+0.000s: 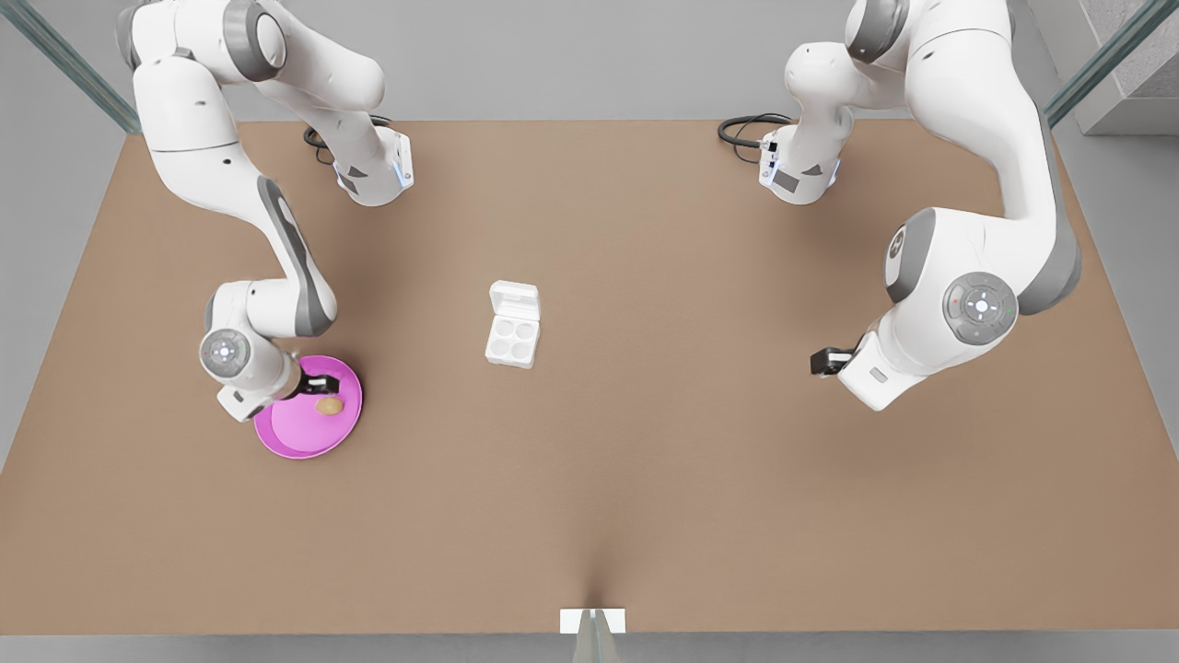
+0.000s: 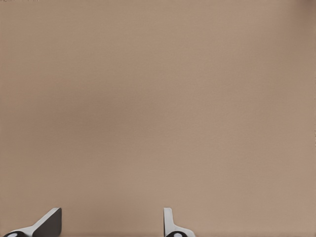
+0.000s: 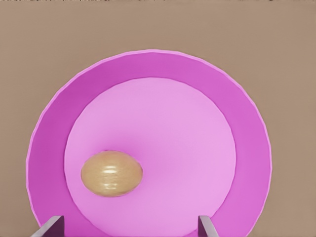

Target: Pack egg into the box and close the box lid

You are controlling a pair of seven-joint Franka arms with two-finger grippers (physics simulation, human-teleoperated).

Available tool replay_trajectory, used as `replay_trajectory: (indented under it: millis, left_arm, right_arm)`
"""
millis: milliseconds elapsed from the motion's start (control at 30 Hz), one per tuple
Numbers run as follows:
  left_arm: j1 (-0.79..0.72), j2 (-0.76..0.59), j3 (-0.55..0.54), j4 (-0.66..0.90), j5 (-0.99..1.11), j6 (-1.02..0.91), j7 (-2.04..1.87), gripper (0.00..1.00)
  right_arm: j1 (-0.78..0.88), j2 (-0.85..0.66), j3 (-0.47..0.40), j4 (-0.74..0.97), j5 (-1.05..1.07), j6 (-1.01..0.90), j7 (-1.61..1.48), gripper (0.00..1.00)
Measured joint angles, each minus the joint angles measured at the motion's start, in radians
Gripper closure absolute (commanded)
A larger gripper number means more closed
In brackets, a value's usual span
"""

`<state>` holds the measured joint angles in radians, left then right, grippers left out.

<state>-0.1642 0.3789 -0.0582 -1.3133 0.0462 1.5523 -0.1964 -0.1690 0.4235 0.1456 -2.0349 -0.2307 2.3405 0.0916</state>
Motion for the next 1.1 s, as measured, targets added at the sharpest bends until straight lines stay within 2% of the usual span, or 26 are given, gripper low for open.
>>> replay_trajectory:
  millis: [233, 767, 833, 867, 1100]
  left_arm:
    - [0.0, 0.001, 0.0, 0.0, 0.001, 0.003, -0.003, 0.0]
    - [-0.001, 0.001, 0.0, 0.0, 0.0, 0.004, -0.006, 0.0]
    - [-0.001, 0.002, 0.0, 0.0, 0.0, 0.004, -0.007, 0.0]
    - [-0.001, 0.001, 0.0, 0.0, 0.0, 0.004, -0.007, 0.0]
    - [-0.002, 0.005, 0.0, -0.001, 0.0, 0.006, -0.008, 0.0]
  right_arm:
    - [-0.022, 0.04, 0.063, 0.001, -0.018, 0.067, -0.004, 0.0]
    - [-0.059, 0.13, 0.065, 0.001, -0.021, 0.126, -0.003, 0.0]
    - [-0.064, 0.132, 0.066, 0.001, -0.019, 0.134, -0.005, 0.24]
    - [-0.065, 0.131, 0.066, 0.001, -0.017, 0.136, -0.006, 0.26]
    - [-0.064, 0.128, 0.067, 0.0, -0.018, 0.147, -0.004, 0.27]
